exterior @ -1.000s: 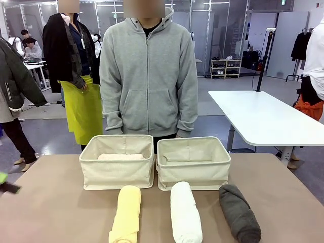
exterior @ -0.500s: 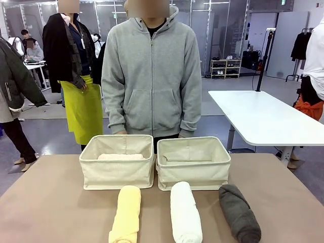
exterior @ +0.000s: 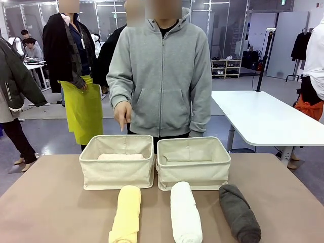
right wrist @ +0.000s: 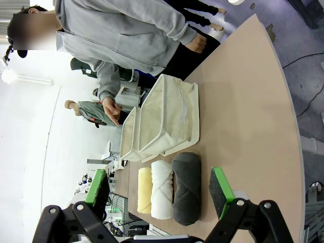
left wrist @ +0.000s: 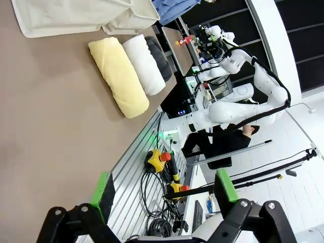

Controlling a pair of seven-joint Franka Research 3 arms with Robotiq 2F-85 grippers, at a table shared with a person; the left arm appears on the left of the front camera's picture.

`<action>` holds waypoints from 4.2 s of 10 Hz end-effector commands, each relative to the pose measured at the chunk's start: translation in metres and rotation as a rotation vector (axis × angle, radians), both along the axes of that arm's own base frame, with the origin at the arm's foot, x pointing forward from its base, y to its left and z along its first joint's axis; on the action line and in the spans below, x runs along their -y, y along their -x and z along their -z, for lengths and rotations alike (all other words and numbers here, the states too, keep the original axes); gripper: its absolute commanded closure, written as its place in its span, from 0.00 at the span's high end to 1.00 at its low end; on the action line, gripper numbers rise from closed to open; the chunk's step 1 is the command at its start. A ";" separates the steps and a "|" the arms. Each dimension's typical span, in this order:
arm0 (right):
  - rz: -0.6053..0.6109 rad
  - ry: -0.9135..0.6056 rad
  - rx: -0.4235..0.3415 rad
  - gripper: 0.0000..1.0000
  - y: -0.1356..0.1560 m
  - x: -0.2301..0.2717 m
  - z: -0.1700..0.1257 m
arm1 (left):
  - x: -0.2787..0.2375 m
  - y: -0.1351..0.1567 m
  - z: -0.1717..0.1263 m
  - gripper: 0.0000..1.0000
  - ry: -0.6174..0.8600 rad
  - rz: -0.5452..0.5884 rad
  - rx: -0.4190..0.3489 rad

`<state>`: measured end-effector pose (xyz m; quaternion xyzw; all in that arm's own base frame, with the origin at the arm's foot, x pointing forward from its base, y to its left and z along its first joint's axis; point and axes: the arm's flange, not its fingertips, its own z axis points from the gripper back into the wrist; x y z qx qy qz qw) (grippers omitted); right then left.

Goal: Divide the towels into two baskets.
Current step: Pick up one hotel-folded towel from the bottom of the table and place it in the Fabric basket indicated by the person.

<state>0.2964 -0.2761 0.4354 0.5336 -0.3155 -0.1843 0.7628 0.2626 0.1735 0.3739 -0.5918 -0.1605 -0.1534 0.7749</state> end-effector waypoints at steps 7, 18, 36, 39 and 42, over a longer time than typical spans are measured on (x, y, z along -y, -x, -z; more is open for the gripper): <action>0.000 -0.002 0.011 1.00 0.002 -0.001 -0.003 | 0.001 0.001 -0.001 1.00 0.000 0.002 0.016; 0.000 -0.002 0.011 1.00 0.002 -0.001 -0.003 | 0.295 -0.028 -0.034 1.00 -0.526 -0.114 -0.298; 0.000 -0.002 0.011 1.00 0.002 -0.001 -0.003 | 0.398 -0.043 0.078 0.98 -0.848 -0.235 -0.290; 0.000 -0.002 0.011 1.00 0.002 -0.001 -0.003 | 0.399 -0.047 0.087 0.86 -0.854 -0.230 -0.249; 0.000 -0.002 0.011 1.00 0.002 -0.001 -0.003 | 0.396 -0.048 0.087 0.56 -0.852 -0.248 -0.233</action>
